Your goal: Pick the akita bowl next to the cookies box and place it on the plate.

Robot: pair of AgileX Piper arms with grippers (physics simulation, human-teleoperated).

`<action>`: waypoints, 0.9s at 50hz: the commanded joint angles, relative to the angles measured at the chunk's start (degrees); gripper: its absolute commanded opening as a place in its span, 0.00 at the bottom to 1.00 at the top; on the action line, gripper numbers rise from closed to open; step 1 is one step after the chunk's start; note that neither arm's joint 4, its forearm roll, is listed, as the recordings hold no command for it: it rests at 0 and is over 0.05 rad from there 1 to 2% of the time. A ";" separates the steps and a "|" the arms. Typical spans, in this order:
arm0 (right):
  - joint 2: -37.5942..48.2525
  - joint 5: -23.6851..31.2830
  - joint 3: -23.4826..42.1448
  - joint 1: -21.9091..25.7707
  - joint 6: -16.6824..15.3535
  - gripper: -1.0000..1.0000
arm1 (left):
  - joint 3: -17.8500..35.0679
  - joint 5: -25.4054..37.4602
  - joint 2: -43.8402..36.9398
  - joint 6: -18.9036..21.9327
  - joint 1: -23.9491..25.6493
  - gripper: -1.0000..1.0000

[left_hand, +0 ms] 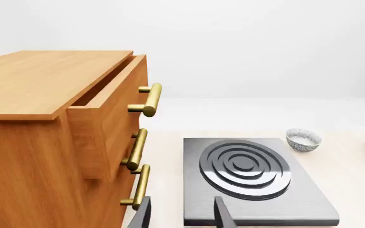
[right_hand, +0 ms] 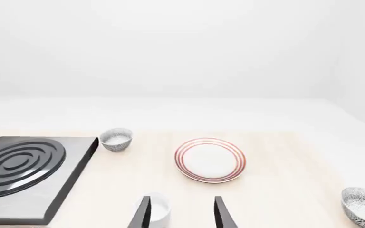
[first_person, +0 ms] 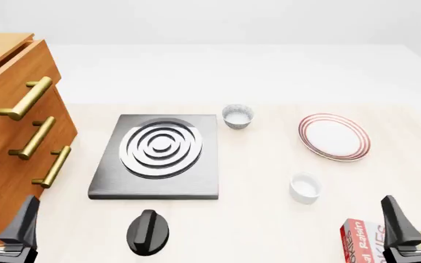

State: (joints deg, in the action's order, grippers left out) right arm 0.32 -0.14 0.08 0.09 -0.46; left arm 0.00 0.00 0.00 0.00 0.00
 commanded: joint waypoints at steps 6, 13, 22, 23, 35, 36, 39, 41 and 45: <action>1.09 -0.16 0.39 1.87 -2.89 1.00 | 0.00 0.00 0.00 0.00 0.00 1.00; 2.88 -0.65 1.00 -0.34 -2.87 1.00 | 0.00 0.00 0.00 0.00 0.00 1.00; 5.37 3.69 4.16 -0.58 0.55 1.00 | 0.00 0.00 0.00 0.00 0.00 1.00; 4.84 5.06 5.06 -0.44 -0.51 1.00 | 0.00 0.00 0.00 0.00 0.00 1.00; 18.12 6.31 12.43 -0.47 2.54 1.00 | 0.00 0.00 0.00 0.00 0.00 1.00; 20.34 6.04 13.13 -0.61 2.28 1.00 | 0.00 0.00 0.00 0.00 0.00 1.00; 22.42 7.31 15.33 -1.16 2.17 1.00 | 0.00 0.00 0.00 0.00 0.00 1.00; 23.53 7.73 16.04 -1.32 2.51 1.00 | 0.00 0.00 0.00 0.00 0.00 1.00; 28.42 9.44 19.10 -2.85 2.03 1.00 | 0.00 0.00 0.00 0.00 0.00 1.00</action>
State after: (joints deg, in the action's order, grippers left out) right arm 19.48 6.52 13.18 -1.15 1.25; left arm 0.00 0.00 0.00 0.00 0.00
